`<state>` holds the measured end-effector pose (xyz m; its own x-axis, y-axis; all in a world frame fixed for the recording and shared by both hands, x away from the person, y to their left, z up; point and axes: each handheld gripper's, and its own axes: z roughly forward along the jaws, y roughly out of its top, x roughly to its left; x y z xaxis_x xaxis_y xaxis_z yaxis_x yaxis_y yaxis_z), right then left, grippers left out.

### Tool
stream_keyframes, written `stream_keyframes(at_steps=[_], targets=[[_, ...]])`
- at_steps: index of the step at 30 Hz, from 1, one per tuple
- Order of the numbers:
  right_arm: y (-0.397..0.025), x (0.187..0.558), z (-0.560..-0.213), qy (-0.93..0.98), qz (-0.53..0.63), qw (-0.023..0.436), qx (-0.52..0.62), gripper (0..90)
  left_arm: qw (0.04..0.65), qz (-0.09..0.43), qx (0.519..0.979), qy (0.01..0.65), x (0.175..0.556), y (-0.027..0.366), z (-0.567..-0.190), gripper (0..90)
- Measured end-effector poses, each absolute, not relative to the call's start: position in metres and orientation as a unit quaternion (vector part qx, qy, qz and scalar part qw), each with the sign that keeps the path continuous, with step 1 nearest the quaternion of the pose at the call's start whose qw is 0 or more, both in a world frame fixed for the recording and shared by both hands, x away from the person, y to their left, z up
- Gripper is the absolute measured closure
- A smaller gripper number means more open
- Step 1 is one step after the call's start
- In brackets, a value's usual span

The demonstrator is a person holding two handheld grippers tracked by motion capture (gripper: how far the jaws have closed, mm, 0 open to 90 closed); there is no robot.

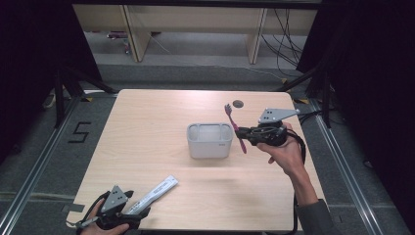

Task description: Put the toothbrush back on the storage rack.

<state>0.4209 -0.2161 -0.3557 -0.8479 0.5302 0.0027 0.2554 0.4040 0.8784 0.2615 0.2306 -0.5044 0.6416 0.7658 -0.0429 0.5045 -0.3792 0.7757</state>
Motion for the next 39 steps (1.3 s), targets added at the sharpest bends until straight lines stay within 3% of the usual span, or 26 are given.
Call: stream_keyframes(at_steps=[25, 39], targets=[[-0.203, 0.463, -0.345, 0.783, 0.536, 0.153, 0.276, 83.7, 0.409, 0.162, 0.806, 0.395, 0.261, 0.228, -0.506, 15.4], [-0.183, 0.484, -0.365, 0.78, 0.531, 0.134, 0.303, 83.6, 0.408, 0.164, 0.808, 0.392, 0.261, 0.229, -0.505, 15.4]])
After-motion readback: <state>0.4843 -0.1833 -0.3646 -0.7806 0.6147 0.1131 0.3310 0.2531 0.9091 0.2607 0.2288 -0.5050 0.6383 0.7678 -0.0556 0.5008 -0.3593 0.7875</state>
